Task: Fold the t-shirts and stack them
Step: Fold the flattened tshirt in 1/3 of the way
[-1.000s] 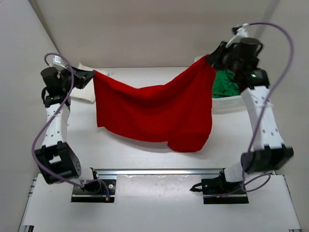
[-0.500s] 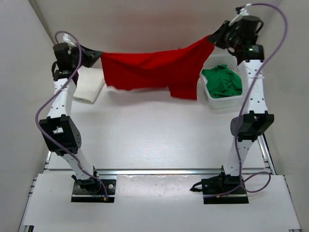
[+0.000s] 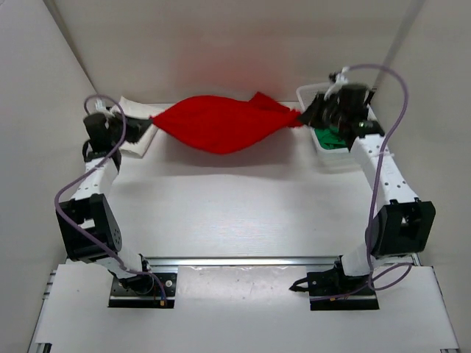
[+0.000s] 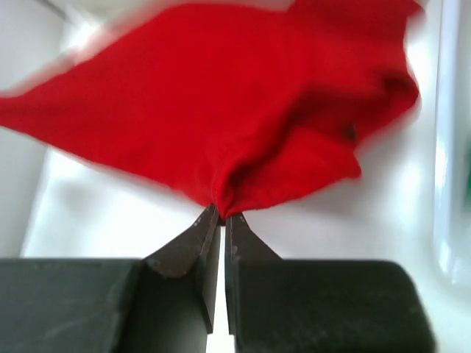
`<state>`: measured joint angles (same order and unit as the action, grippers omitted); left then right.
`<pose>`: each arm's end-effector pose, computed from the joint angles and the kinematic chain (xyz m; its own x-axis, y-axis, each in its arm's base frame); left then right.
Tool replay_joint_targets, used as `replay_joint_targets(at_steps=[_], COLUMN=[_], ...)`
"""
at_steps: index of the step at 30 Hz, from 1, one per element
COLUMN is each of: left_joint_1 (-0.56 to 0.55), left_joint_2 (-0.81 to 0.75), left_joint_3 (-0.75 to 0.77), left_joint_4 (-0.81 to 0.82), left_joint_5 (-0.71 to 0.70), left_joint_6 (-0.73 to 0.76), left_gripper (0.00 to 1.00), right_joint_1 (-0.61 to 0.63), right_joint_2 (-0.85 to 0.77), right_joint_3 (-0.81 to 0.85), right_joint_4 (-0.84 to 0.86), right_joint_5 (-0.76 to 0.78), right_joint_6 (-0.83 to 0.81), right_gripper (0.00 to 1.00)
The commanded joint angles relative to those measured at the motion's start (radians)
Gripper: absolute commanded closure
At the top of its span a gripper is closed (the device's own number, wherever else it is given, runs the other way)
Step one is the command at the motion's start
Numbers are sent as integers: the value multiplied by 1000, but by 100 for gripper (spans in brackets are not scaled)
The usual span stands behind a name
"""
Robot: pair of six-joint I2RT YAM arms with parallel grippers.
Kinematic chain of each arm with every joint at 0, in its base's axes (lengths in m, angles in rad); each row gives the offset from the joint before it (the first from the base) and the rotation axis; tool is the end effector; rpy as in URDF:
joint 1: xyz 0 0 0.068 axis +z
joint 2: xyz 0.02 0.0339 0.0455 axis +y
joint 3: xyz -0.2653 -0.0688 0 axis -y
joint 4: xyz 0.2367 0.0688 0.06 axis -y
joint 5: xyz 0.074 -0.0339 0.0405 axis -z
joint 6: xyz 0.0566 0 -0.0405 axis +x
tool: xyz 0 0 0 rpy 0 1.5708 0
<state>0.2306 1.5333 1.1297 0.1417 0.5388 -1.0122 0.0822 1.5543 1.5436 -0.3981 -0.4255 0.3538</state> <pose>0.3666 0.0562 0.3091 -0.3764 -0.8360 -0.3993 -0.0620 0.4527 -0.8895 0.3650 0.0535 0.3863 -0.5283 0.2731 -0.8039 -0.2870 0.8337 0.4718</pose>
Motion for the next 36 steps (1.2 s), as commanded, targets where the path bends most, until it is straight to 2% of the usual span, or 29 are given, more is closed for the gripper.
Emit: replay_joint_targets(at_steps=[1,4,7,11,16,21,23,26,28,29,31,32,33,34,36], left_joint_1=[32,61,78,85,94,176,159,110,90,69,59,79,91,87,66], left_joint_2=[-41,-39,-12,-42,-172,-289,-349,-407,-450,-466,-478,-476,-473,-461,-458], left_joint_3=[-175,-353,-447,-482,-516,-559,-576,-582,-593,-596,-596,-576,-565,-524,-501], left_joint_4=[117,160,107,-28,-247,-422,-474,-553,-588,-591,-600,-608,-607,-617,-601], left_joint_5=[24,27,9,-58,-160,-264,-336,-485,-525,-537,-537,-528,-516,-495,-436], left_joint_6=[-2,18,90,199,336,451,474,498,498,491,494,492,489,486,482], left_gripper=[100,100,100,100,100,100,100,100,100,98,78,73,59,53,50], right_joint_1=[-13,-19,-27,-42,-32,-74,-79,-29,-27,-19,36,59,91,115,107], right_joint_2=[-103,-167,-214,-287,-460,-727,-879,-1006,-1065,-1091,-1132,-1145,-1143,-1139,-1114], right_joint_3=[-284,-578,-755,-936,-1181,-1340,-1387,-1390,-1401,-1402,-1409,-1401,-1375,-1346,-1285], right_joint_4=[236,333,381,389,323,231,159,67,31,10,-15,-28,-42,-60,-85], right_joint_5=[2,27,50,90,140,100,97,140,142,134,165,200,236,255,272], right_joint_6=[48,91,122,145,185,257,302,382,419,433,468,473,478,465,419], right_gripper=[100,100,100,100,100,100,100,100,100,100,97,86,77,70,65])
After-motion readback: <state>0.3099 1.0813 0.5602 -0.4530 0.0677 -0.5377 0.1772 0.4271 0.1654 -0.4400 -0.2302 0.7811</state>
